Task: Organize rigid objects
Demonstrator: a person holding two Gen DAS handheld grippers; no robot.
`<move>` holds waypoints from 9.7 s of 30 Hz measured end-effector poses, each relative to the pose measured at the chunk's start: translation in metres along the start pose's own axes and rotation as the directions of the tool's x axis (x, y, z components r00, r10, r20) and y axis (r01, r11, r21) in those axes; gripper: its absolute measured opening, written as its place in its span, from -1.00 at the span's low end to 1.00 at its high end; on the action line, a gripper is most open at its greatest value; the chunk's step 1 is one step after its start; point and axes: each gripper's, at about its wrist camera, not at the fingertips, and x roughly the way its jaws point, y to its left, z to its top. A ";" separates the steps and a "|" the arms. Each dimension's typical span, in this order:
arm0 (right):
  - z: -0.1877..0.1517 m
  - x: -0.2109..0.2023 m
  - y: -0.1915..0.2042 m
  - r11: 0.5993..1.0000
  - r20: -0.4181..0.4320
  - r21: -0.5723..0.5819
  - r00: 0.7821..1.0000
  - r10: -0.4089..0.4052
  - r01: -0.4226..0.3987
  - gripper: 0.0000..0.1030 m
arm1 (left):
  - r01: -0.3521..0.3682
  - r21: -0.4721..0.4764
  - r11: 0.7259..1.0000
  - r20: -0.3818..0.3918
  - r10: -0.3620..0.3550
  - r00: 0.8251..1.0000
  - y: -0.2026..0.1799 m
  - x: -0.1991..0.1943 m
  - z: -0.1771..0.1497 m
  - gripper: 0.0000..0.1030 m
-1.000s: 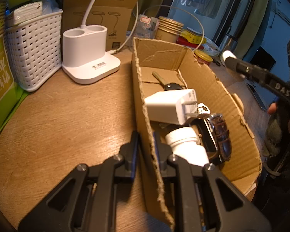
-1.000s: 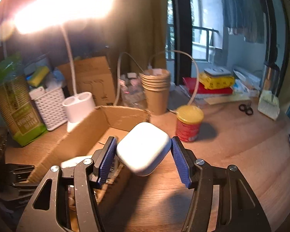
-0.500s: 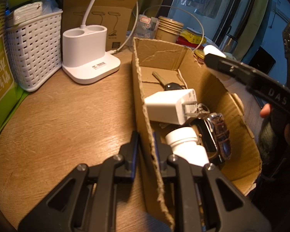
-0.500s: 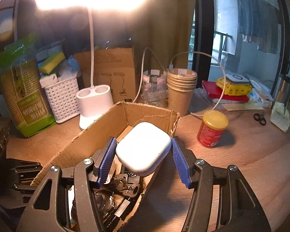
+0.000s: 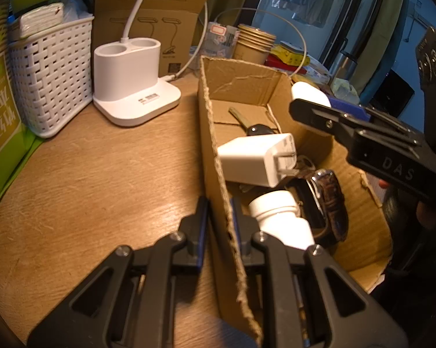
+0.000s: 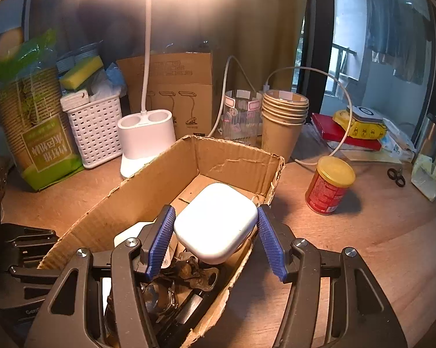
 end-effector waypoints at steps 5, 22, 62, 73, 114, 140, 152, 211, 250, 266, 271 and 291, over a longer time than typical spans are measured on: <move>-0.004 -0.002 0.002 1.000 -0.004 -0.014 1.000 -0.006 0.006 0.19 | 0.000 0.000 1.000 0.000 0.000 1.000 0.000 0.000 0.000 -0.69; -0.011 -0.005 0.003 0.999 -0.044 -0.037 0.999 -0.009 0.007 0.20 | 0.001 -0.001 1.000 -0.001 -0.001 1.000 0.000 0.000 0.000 -0.68; -0.006 -0.018 -0.023 0.997 0.010 0.036 0.998 -0.061 0.061 0.33 | 0.002 0.001 1.000 -0.001 -0.002 1.000 -0.002 0.000 0.000 -0.67; -0.006 -0.014 -0.072 0.971 0.043 0.152 0.980 -0.192 0.184 0.54 | 0.002 0.001 1.000 0.000 -0.002 1.000 -0.002 0.000 0.001 -0.66; 0.020 0.081 -0.138 0.943 -0.059 0.195 0.963 -0.261 0.268 0.56 | 0.004 0.002 1.000 0.000 -0.004 1.000 -0.001 0.000 0.001 -0.66; 0.013 0.072 -0.130 0.951 -0.058 0.203 0.972 -0.228 0.235 0.11 | 0.005 0.002 1.000 0.000 -0.005 1.000 -0.001 0.000 0.001 -0.66; 0.014 0.043 -0.116 0.951 0.018 0.197 0.969 -0.245 0.237 0.11 | 0.005 0.002 1.000 0.000 -0.005 1.000 -0.001 0.000 0.001 -0.66; 0.029 0.045 0.046 0.952 -0.102 -0.303 0.995 0.022 -0.052 0.11 | 0.004 0.006 1.000 0.002 -0.004 1.000 -0.001 0.001 0.001 -0.66; 0.024 0.006 0.035 0.981 -0.028 -0.192 1.000 0.003 -0.008 0.26 | 0.003 0.011 1.000 0.007 -0.003 1.000 -0.002 0.000 0.001 -0.66; 0.007 -0.076 0.011 0.992 0.058 0.001 0.991 -0.124 0.124 0.26 | -0.014 0.028 1.000 0.052 0.013 0.999 -0.006 -0.011 -0.002 -0.66; -0.004 -0.103 0.001 0.986 0.088 0.075 0.984 -0.156 0.150 0.26 | -0.032 0.037 0.999 0.078 0.029 0.997 -0.010 -0.016 -0.003 -0.65; -0.024 -0.191 -0.020 0.965 0.234 0.201 0.948 -0.216 0.170 0.26 | -0.175 0.042 0.984 0.293 0.156 0.944 -0.035 -0.093 -0.009 -0.46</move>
